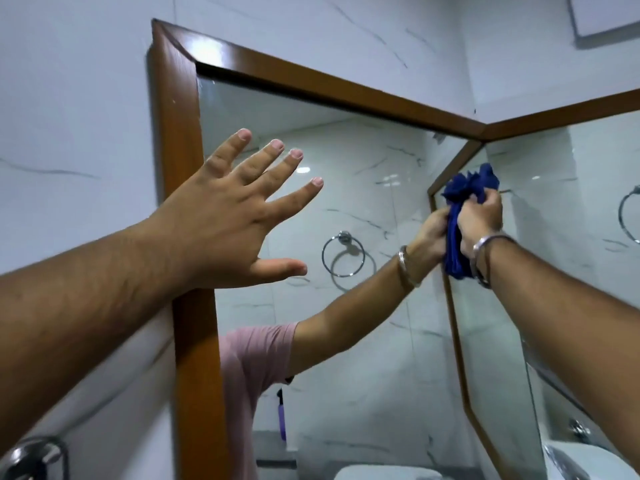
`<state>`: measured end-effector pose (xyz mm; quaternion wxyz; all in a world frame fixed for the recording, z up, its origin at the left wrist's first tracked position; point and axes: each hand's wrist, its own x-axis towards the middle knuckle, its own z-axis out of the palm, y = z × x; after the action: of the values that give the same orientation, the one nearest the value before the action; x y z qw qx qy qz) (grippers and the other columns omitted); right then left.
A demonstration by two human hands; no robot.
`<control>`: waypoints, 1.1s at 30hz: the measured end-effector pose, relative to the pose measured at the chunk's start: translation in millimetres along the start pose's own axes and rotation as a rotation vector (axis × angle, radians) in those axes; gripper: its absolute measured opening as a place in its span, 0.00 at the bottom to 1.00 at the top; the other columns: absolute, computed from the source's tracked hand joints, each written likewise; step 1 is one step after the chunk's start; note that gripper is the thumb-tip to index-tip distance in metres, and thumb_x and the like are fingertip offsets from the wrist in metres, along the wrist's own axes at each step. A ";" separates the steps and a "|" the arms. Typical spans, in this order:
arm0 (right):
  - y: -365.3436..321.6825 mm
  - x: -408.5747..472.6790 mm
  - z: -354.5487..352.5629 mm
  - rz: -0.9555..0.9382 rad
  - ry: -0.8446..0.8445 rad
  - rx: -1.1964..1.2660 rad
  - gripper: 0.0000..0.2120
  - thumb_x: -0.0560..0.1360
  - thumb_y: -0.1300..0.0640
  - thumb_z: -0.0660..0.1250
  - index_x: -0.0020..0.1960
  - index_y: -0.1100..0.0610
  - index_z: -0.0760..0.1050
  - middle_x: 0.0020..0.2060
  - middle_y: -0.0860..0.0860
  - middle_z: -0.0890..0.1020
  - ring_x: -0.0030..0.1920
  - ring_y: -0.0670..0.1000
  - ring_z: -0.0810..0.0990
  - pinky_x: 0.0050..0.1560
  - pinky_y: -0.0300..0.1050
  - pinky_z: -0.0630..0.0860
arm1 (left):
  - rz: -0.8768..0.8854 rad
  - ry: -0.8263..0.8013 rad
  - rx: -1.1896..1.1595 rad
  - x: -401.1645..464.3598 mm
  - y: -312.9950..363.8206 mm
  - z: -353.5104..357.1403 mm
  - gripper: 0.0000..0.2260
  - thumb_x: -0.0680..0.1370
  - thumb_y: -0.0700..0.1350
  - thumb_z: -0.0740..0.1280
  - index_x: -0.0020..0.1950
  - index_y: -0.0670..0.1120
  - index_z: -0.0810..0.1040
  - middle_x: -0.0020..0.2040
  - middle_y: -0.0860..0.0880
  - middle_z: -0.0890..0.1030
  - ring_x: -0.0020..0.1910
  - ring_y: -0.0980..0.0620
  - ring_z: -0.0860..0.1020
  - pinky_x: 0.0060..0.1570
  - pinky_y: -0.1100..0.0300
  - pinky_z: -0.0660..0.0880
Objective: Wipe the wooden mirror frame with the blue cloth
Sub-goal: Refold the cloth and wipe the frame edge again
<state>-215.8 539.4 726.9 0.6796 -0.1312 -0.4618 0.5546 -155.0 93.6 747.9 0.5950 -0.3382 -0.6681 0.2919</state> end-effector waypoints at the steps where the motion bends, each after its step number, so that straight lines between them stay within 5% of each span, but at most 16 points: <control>1: -17.2 9.9 11.2 -0.013 -0.013 0.004 0.09 0.75 0.56 0.57 0.51 0.45 0.72 0.42 0.44 0.78 0.45 0.49 0.79 0.50 0.44 0.73 | -0.017 -0.008 0.016 4.4 -5.0 -0.7 0.45 0.73 0.76 0.36 0.83 0.51 0.47 0.82 0.39 0.52 0.81 0.38 0.51 0.78 0.37 0.46; 5: -66.5 45.3 44.9 -0.058 -0.056 0.056 0.11 0.76 0.61 0.58 0.55 0.54 0.75 0.46 0.52 0.79 0.47 0.53 0.79 0.50 0.44 0.75 | -0.097 0.005 0.009 12.2 -12.7 -3.5 0.45 0.73 0.77 0.39 0.82 0.50 0.48 0.81 0.38 0.54 0.81 0.38 0.52 0.77 0.36 0.46; 10: -77.0 76.8 55.6 -0.071 -0.046 0.095 0.21 0.76 0.65 0.57 0.67 0.52 0.69 0.48 0.50 0.81 0.48 0.49 0.80 0.51 0.40 0.76 | -0.134 0.017 -0.021 10.1 -7.8 -2.6 0.44 0.74 0.76 0.43 0.82 0.49 0.53 0.80 0.37 0.58 0.79 0.37 0.56 0.76 0.33 0.51; 20: -93.6 61.9 51.6 0.040 -0.173 -0.199 0.22 0.76 0.50 0.57 0.66 0.59 0.69 0.63 0.60 0.75 0.61 0.61 0.75 0.65 0.53 0.71 | -0.310 0.069 -0.091 -15.9 -2.7 2.6 0.38 0.76 0.67 0.50 0.81 0.47 0.57 0.81 0.38 0.57 0.80 0.38 0.55 0.76 0.35 0.56; 24: -124.1 -40.1 67.0 -0.243 -0.188 -0.345 0.21 0.78 0.52 0.57 0.68 0.59 0.67 0.68 0.62 0.69 0.66 0.63 0.70 0.68 0.53 0.66 | -0.412 0.028 -0.135 -44.2 -11.3 1.5 0.42 0.75 0.69 0.48 0.81 0.43 0.54 0.82 0.41 0.51 0.81 0.39 0.50 0.77 0.36 0.54; 28: -163.7 -190.4 79.4 -0.644 -0.456 -0.364 0.26 0.78 0.57 0.58 0.75 0.56 0.61 0.77 0.57 0.57 0.73 0.61 0.60 0.73 0.53 0.57 | -0.557 -0.013 -0.181 -79.0 -15.3 4.2 0.44 0.75 0.73 0.46 0.82 0.44 0.52 0.82 0.42 0.51 0.81 0.39 0.51 0.78 0.37 0.51; 31: -204.1 -269.7 91.4 -0.941 -0.669 -0.346 0.26 0.77 0.55 0.59 0.74 0.55 0.62 0.77 0.56 0.58 0.73 0.60 0.60 0.73 0.55 0.58 | -0.520 -0.013 -0.147 -104.5 -13.2 7.8 0.40 0.77 0.70 0.48 0.80 0.44 0.62 0.81 0.40 0.58 0.80 0.39 0.57 0.77 0.37 0.53; 33: -224.4 -281.1 92.8 -1.008 -0.669 -0.376 0.25 0.77 0.55 0.61 0.73 0.56 0.64 0.75 0.57 0.62 0.70 0.62 0.64 0.71 0.55 0.62 | -0.497 0.001 -0.137 -118.4 -12.0 11.1 0.38 0.78 0.69 0.49 0.80 0.46 0.63 0.81 0.39 0.58 0.80 0.38 0.57 0.77 0.36 0.53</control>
<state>-133.9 183.8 796.4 0.6417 0.1654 -0.7439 0.0869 -159.7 -8.1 685.3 0.6247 -0.2031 -0.7485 0.0906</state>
